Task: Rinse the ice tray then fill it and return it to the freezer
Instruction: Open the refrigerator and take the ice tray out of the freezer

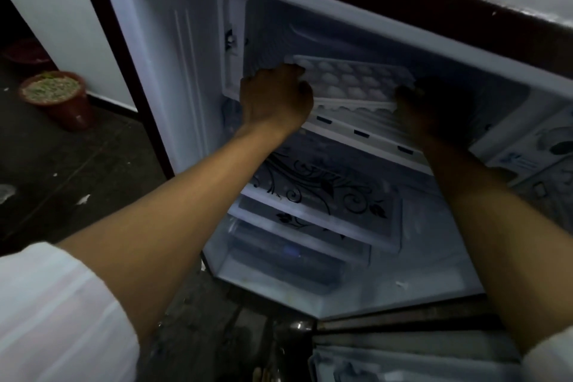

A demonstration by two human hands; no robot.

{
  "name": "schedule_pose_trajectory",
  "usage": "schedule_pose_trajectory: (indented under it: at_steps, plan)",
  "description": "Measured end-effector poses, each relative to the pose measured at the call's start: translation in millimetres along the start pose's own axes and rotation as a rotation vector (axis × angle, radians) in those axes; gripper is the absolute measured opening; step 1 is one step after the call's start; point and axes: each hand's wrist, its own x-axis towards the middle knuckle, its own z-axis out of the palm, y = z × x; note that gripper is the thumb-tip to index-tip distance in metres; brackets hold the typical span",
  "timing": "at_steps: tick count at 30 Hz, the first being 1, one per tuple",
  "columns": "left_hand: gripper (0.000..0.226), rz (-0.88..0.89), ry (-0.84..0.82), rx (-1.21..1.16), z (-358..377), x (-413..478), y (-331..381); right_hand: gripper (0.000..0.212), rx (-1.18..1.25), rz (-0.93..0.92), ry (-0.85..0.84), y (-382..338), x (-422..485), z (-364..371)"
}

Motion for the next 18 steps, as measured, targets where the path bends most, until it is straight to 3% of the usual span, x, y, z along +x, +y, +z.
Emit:
schedule_pose_trajectory:
  at_steps: [1,3,10,18]
  plan:
    - [0.041,-0.005,0.003,-0.029,-4.0,-6.1,-0.9,0.060,-0.012,-0.005,0.023,-3.6,-6.8,-4.0]
    - [0.041,-0.031,0.006,-0.103,-12.6,-18.6,-3.6,0.049,-0.028,-0.024,0.046,-5.1,-21.3,-11.4]
    - [0.049,-0.077,0.114,-0.400,-48.0,-75.2,-14.3,0.048,0.097,-0.001,0.080,-26.6,-98.6,-35.1]
    - [0.048,-0.357,0.086,-0.772,-85.7,-164.5,-47.6,0.038,0.392,0.075,-0.076,-26.6,-195.1,-52.1]
